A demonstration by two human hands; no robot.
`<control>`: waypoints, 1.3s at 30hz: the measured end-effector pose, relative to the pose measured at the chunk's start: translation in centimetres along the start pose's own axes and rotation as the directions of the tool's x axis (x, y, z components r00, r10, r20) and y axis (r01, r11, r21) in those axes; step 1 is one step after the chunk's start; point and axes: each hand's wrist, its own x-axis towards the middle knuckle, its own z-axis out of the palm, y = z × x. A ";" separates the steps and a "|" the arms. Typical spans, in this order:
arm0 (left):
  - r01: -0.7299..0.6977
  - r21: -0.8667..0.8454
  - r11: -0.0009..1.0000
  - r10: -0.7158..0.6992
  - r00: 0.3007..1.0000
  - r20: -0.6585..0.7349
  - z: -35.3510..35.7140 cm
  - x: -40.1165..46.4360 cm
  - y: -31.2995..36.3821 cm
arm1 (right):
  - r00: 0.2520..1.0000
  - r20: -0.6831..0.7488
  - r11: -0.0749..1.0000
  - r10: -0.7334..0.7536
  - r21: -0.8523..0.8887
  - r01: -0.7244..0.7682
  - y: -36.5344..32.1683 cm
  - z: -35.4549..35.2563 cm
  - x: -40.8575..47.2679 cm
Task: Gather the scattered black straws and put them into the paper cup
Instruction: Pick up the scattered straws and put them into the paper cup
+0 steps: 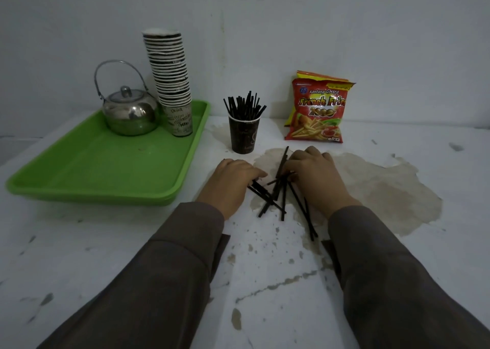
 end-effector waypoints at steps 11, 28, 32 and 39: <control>-0.011 -0.133 0.991 0.009 1.000 -0.016 -1.4 0.1 0.9 | 0.999 -0.052 0.998 -0.003 0.067 0.007 0.9 -0.3 -0.4; 0.142 -0.844 0.518 -0.610 0.752 -0.248 -2.4 0.0 1.1 | 0.900 -0.092 0.561 0.427 0.807 -0.184 0.0 -1.7 0.4; 0.108 -0.881 0.461 -0.602 0.767 -0.221 -2.3 0.1 1.1 | 0.897 -0.035 0.486 0.441 0.850 -0.206 -0.1 -1.9 0.4; 0.142 -0.869 0.473 -0.608 0.767 -0.205 -1.7 0.1 0.6 | 0.891 0.103 0.508 0.442 0.790 -0.343 -0.5 -0.1 0.3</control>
